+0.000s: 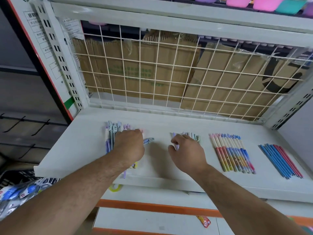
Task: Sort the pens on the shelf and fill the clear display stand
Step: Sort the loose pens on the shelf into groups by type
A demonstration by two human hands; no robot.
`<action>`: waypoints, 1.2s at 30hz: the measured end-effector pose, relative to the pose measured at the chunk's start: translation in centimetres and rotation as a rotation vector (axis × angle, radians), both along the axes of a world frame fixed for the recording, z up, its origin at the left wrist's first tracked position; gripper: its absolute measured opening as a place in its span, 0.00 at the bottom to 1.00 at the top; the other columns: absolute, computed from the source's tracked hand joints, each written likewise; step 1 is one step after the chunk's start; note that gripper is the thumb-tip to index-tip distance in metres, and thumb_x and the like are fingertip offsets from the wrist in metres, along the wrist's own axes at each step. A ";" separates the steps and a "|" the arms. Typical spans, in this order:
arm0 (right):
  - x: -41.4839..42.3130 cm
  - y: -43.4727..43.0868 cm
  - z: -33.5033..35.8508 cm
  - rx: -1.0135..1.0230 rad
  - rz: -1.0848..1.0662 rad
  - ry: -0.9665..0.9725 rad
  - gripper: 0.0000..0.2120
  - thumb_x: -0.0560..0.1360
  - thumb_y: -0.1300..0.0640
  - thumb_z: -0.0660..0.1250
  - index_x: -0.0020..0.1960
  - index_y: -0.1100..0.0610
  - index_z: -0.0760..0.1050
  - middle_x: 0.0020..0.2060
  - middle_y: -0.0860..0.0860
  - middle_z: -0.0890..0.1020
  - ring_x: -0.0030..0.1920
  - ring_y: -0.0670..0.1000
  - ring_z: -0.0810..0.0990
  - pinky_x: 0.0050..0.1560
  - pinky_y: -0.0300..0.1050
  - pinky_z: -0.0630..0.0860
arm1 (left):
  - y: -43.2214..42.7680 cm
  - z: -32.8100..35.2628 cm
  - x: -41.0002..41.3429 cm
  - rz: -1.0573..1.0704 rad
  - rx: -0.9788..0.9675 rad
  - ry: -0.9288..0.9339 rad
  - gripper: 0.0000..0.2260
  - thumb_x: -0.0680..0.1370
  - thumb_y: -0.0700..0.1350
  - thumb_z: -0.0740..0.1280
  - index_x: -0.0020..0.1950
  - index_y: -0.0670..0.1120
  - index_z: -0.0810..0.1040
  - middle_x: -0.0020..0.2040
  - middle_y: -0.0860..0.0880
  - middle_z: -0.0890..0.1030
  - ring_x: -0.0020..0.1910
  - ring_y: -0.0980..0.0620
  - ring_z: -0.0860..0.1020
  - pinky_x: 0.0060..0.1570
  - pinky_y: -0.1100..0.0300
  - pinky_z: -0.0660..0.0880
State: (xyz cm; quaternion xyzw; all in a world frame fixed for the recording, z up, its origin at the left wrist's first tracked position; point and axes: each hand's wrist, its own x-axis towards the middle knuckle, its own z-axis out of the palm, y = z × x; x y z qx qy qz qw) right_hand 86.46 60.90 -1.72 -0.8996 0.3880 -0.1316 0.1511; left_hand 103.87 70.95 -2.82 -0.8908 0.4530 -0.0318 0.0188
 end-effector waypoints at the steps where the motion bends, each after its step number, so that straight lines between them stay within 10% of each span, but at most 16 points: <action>1: 0.1 0.1 0.0 0.004 -0.004 -0.003 0.12 0.79 0.49 0.63 0.60 0.50 0.78 0.54 0.47 0.81 0.52 0.52 0.80 0.45 0.41 0.71 | 0.0 0.0 0.1 -0.005 0.001 0.017 0.08 0.75 0.49 0.66 0.47 0.48 0.69 0.46 0.49 0.80 0.48 0.46 0.79 0.41 0.57 0.62; 5: 0.6 0.6 -0.3 0.017 -0.010 -0.010 0.11 0.78 0.50 0.64 0.58 0.51 0.79 0.52 0.47 0.81 0.51 0.52 0.80 0.47 0.44 0.76 | -0.1 0.1 0.1 -0.064 -0.014 0.074 0.08 0.75 0.49 0.68 0.43 0.49 0.69 0.33 0.53 0.69 0.41 0.46 0.77 0.39 0.59 0.65; 10: 0.5 0.8 -0.4 0.035 -0.017 -0.001 0.11 0.78 0.49 0.64 0.58 0.50 0.79 0.52 0.47 0.82 0.51 0.52 0.80 0.49 0.45 0.77 | -0.6 -0.6 -0.3 -0.074 -0.071 0.139 0.07 0.73 0.46 0.69 0.48 0.46 0.74 0.45 0.48 0.81 0.46 0.45 0.82 0.37 0.60 0.67; 25: -0.7 0.7 -0.7 0.047 -0.032 -0.007 0.11 0.79 0.50 0.64 0.57 0.50 0.80 0.51 0.45 0.82 0.50 0.48 0.79 0.47 0.41 0.74 | -1.6 -0.5 -0.4 -0.081 0.015 0.189 0.06 0.74 0.46 0.69 0.49 0.46 0.78 0.38 0.52 0.74 0.36 0.49 0.74 0.28 0.63 0.60; 36: -2.2 -0.1 -0.8 0.070 -0.006 0.014 0.07 0.78 0.50 0.64 0.51 0.49 0.79 0.47 0.45 0.84 0.46 0.50 0.80 0.46 0.44 0.78 | -2.0 1.5 -2.8 -0.027 0.112 0.227 0.11 0.74 0.36 0.65 0.36 0.47 0.65 0.34 0.51 0.69 0.44 0.46 0.79 0.40 0.60 0.69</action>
